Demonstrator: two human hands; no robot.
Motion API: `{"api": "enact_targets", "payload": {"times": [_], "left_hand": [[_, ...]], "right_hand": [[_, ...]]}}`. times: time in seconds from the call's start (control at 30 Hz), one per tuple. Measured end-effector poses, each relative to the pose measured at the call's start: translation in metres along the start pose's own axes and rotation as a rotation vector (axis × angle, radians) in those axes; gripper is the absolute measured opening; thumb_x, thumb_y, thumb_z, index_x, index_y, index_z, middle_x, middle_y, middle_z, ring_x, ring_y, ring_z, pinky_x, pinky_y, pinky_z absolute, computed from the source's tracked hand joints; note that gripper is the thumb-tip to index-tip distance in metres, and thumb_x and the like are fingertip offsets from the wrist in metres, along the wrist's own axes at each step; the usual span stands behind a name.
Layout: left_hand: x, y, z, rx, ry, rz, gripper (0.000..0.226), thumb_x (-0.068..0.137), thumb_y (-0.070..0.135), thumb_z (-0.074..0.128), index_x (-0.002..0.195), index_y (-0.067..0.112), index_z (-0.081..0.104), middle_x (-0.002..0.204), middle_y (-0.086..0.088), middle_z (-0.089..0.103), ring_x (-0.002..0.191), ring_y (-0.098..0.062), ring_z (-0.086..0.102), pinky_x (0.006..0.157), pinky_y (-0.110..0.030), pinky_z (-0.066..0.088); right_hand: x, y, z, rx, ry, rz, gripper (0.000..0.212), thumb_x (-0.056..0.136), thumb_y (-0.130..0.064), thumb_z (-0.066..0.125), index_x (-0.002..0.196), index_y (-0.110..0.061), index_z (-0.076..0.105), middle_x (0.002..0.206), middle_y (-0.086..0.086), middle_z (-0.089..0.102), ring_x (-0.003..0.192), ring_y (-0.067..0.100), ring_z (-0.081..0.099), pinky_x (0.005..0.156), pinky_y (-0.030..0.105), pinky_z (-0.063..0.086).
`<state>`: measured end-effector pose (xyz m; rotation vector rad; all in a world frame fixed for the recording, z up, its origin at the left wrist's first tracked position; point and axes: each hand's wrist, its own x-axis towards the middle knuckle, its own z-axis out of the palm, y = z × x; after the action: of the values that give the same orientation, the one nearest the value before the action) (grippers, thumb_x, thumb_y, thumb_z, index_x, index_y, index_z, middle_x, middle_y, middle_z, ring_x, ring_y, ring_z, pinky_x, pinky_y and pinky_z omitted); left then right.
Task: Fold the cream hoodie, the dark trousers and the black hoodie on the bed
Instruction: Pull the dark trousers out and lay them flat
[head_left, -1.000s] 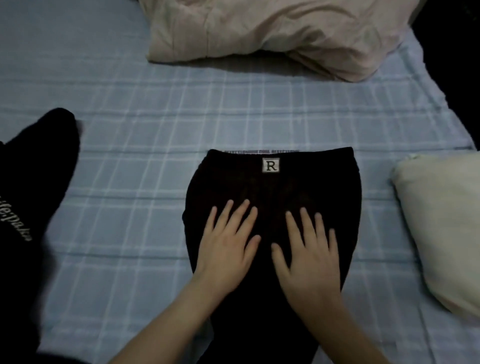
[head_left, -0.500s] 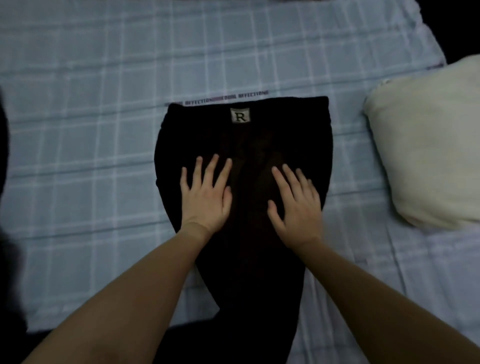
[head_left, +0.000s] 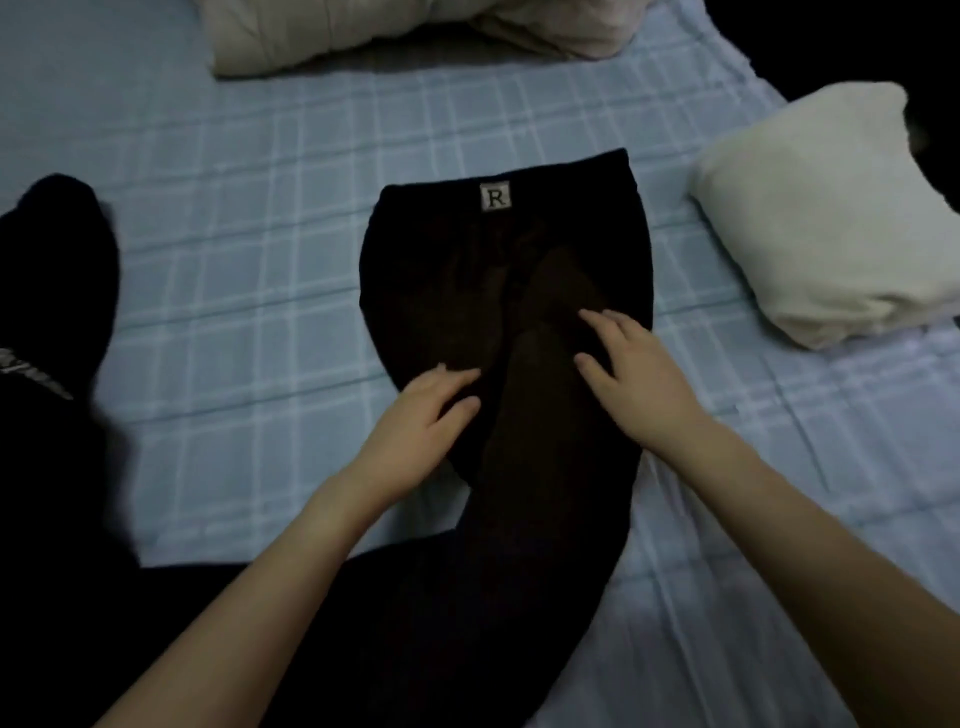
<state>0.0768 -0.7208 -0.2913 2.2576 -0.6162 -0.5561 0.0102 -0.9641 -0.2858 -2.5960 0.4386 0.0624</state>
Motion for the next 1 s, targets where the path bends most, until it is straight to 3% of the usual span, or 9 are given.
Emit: {"api": "enact_targets", "payload": {"times": [0.17, 0.3, 0.47, 0.6, 0.7, 0.77, 0.87, 0.93, 1.0], "left_hand": [[-0.155, 0.010, 0.014, -0.415, -0.074, -0.146, 0.036, 0.093, 0.052, 0.048, 0.127, 0.051, 0.058, 0.131, 0.026, 0.060, 0.126, 0.005, 0.051, 0.109, -0.026, 0.036], [-0.190, 0.025, 0.042, -0.296, 0.019, -0.106, 0.048, 0.094, 0.059, 0.045, 0.141, 0.058, 0.036, 0.139, 0.036, 0.047, 0.130, 0.012, 0.042, 0.110, -0.027, 0.037], [-0.202, 0.059, 0.073, -0.091, 0.188, -0.207, 0.048, 0.103, 0.042, 0.031, 0.151, 0.046, 0.024, 0.149, 0.020, 0.039, 0.143, -0.006, 0.027, 0.121, -0.039, 0.024], [-0.220, 0.116, 0.106, -0.191, 0.223, -0.204, 0.052, 0.106, 0.027, 0.029, 0.153, 0.035, 0.008, 0.162, 0.006, 0.022, 0.150, -0.015, 0.019, 0.123, -0.035, 0.019], [-0.226, 0.155, 0.127, -0.360, 0.248, -0.201, 0.053, 0.106, 0.024, 0.034, 0.153, 0.033, 0.013, 0.160, 0.008, 0.025, 0.145, -0.003, 0.025, 0.114, -0.010, 0.021], [-0.224, 0.172, 0.137, -0.372, 0.205, -0.156, 0.052, 0.105, 0.026, 0.039, 0.154, 0.034, 0.022, 0.156, 0.015, 0.029, 0.141, 0.005, 0.026, 0.102, 0.005, 0.017], [-0.219, 0.176, 0.159, -0.214, 0.061, -0.038, 0.049, 0.103, 0.037, 0.041, 0.151, 0.044, 0.029, 0.155, 0.021, 0.030, 0.139, 0.008, 0.027, 0.105, -0.001, 0.022], [-0.216, 0.169, 0.176, -0.218, -0.004, -0.058, 0.049, 0.103, 0.036, 0.044, 0.148, 0.049, 0.030, 0.155, 0.015, 0.030, 0.137, 0.004, 0.031, 0.110, -0.011, 0.027], [-0.215, 0.160, 0.190, -0.393, 0.024, -0.133, 0.053, 0.102, 0.030, 0.051, 0.143, 0.054, 0.028, 0.149, 0.015, 0.031, 0.131, 0.011, 0.034, 0.101, 0.001, 0.026]], "right_hand": [[-0.172, -0.045, 0.023, 0.219, 0.084, 0.129, 0.065, 0.090, -0.067, 0.032, 0.152, -0.051, 0.019, 0.130, 0.002, 0.040, 0.111, 0.019, 0.050, 0.092, 0.032, 0.045], [-0.221, -0.067, 0.051, 0.682, 0.093, 0.269, 0.070, 0.076, -0.073, 0.045, 0.136, -0.077, 0.010, 0.126, -0.026, 0.033, 0.112, -0.021, 0.040, 0.087, 0.010, 0.036], [-0.237, -0.057, 0.042, 0.868, 0.066, 0.246, 0.064, 0.095, -0.032, 0.063, 0.142, -0.061, 0.031, 0.135, -0.036, 0.038, 0.120, -0.023, 0.041, 0.094, 0.005, 0.040], [-0.256, -0.052, 0.022, 0.817, 0.057, 0.196, 0.060, 0.093, -0.006, 0.064, 0.144, -0.033, 0.047, 0.133, -0.015, 0.049, 0.108, -0.028, 0.046, 0.083, -0.004, 0.036], [-0.269, -0.031, -0.011, 0.881, 0.109, 0.223, 0.053, 0.087, 0.006, 0.066, 0.131, -0.021, 0.060, 0.124, -0.006, 0.062, 0.106, -0.014, 0.058, 0.088, 0.006, 0.046], [-0.272, 0.006, -0.040, 0.853, 0.243, 0.227, 0.045, 0.082, 0.008, 0.070, 0.116, -0.020, 0.068, 0.099, -0.015, 0.072, 0.081, -0.011, 0.065, 0.073, 0.006, 0.050], [-0.271, 0.064, -0.068, 0.679, 0.296, 0.267, 0.040, 0.083, 0.001, 0.072, 0.111, -0.028, 0.068, 0.091, -0.012, 0.073, 0.042, 0.001, 0.052, 0.046, 0.011, 0.043], [-0.271, 0.088, -0.061, 0.616, 0.198, 0.291, 0.038, 0.089, -0.003, 0.068, 0.117, -0.028, 0.064, 0.108, -0.002, 0.070, 0.053, 0.000, 0.057, 0.052, 0.007, 0.044], [-0.275, 0.100, -0.046, 0.644, 0.085, 0.296, 0.041, 0.093, -0.006, 0.065, 0.127, -0.028, 0.058, 0.118, -0.002, 0.067, 0.078, -0.002, 0.064, 0.065, 0.004, 0.047]]}}
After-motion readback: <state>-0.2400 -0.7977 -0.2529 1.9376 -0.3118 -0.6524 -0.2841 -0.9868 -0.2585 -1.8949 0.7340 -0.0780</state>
